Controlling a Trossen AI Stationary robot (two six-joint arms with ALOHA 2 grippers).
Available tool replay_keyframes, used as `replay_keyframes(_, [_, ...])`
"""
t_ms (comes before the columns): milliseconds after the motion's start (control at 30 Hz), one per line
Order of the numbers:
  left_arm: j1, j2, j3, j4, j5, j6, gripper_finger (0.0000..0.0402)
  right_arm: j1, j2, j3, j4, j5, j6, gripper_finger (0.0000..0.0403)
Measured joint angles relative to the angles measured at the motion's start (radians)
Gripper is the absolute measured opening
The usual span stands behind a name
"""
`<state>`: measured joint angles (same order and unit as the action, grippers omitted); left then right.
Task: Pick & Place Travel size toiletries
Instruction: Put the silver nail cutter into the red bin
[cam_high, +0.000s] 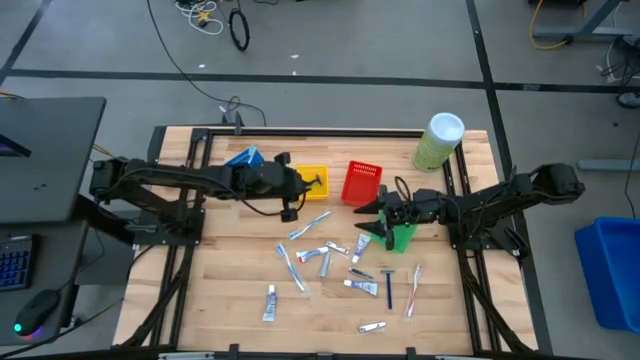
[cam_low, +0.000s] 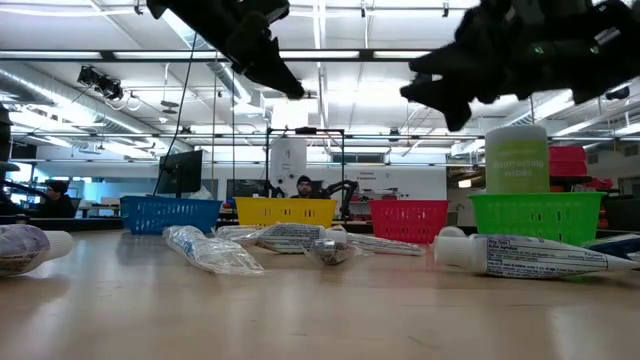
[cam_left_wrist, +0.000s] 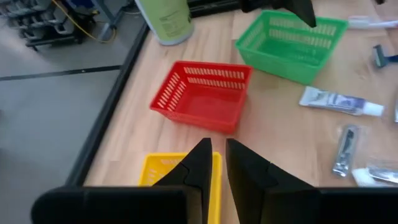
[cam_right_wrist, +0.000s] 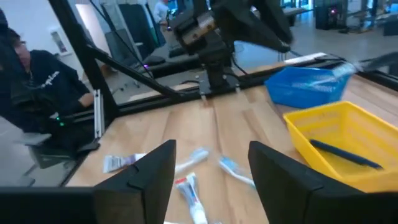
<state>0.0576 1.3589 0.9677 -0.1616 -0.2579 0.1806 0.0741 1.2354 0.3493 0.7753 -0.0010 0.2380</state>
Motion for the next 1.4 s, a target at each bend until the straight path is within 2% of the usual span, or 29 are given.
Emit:
replay_keyframes(67, [-0.009, 0.0, -0.019, 0.022, 0.007, 0.002, 0.0054, 0.016, 0.035, 0.056, -0.059, 0.0, -0.028, 0.0215])
replay_keyframes(300, [-0.036, 0.001, -0.163, 0.266, 0.014, 0.0, 0.0054, 0.041, 0.18, 0.249, -0.377, 0.002, -0.071, 0.0204])
replay_keyframes(400, [-0.034, 0.0, -0.215, 0.351, 0.023, 0.001, 0.0054, 0.052, 0.254, 0.304, -0.43, 0.047, -0.047, 0.02])
replay_keyframes(533, [-0.022, -0.007, -0.233, 0.399, 0.053, 0.007, 0.0054, 0.075, 0.362, 0.384, -0.493, 0.083, -0.037, 0.0204])
replay_keyframes(833, [-0.023, -0.099, -0.227, 0.397, 0.089, -0.008, 0.0054, 0.13, 0.578, 0.582, -0.827, 0.214, -0.05, 0.0207])
replay_keyframes(1000, [-0.034, -0.103, -0.229, 0.372, 0.095, -0.011, 0.0054, 0.131, 0.635, 0.595, -0.834, 0.174, 0.015, 0.019])
replay_keyframes(1200, [-0.036, -0.103, -0.229, 0.361, 0.095, -0.033, 0.0054, 0.132, 0.651, 0.599, -0.837, 0.201, -0.045, 0.0162])
replay_keyframes(1400, [-0.036, -0.102, -0.229, 0.348, 0.095, -0.053, 0.0054, 0.128, 0.654, 0.597, -0.814, 0.207, -0.093, 0.0093])
